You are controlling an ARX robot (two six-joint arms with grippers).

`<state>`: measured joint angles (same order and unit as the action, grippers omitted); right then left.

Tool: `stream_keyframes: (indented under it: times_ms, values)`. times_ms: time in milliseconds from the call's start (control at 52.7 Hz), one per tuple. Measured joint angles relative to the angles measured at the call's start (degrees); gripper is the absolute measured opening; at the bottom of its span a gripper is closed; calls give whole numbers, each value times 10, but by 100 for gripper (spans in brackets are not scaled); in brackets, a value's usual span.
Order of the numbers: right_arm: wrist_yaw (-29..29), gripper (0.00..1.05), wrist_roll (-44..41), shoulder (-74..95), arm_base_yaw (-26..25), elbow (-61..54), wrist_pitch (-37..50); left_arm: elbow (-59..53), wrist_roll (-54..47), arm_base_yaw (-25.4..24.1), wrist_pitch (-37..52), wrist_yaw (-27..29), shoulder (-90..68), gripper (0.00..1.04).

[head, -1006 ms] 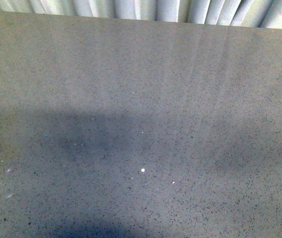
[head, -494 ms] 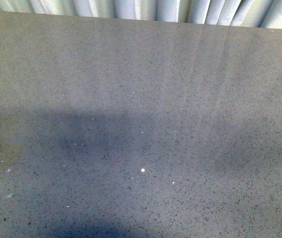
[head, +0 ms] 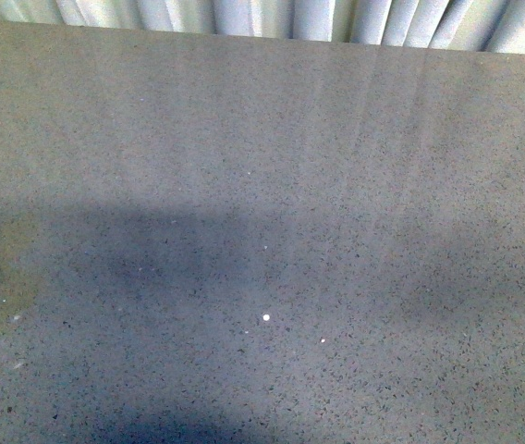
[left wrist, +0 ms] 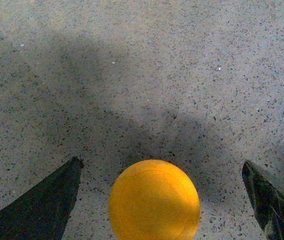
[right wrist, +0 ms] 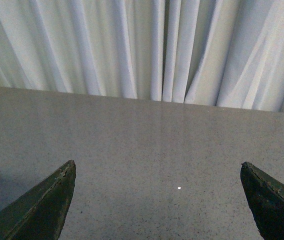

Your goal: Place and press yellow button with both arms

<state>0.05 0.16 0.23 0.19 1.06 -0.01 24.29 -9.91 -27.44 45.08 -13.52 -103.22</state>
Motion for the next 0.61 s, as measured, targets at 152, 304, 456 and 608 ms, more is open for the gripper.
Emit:
stream_keyframes:
  times_ms: [152, 304, 456, 608]
  values:
    - [0, 96, 0, 0, 0, 0, 0, 0, 1, 0, 0, 0, 0, 87]
    - [0, 96, 0, 0, 0, 0, 0, 0, 2, 0, 0, 0, -1, 55]
    - [0, 96, 0, 0, 0, 0, 0, -1, 2, 8, 3, 0, -1, 36]
    - [0, 96, 0, 0, 0, 0, 0, -3, 0, 12, 3, 0, 0, 35]
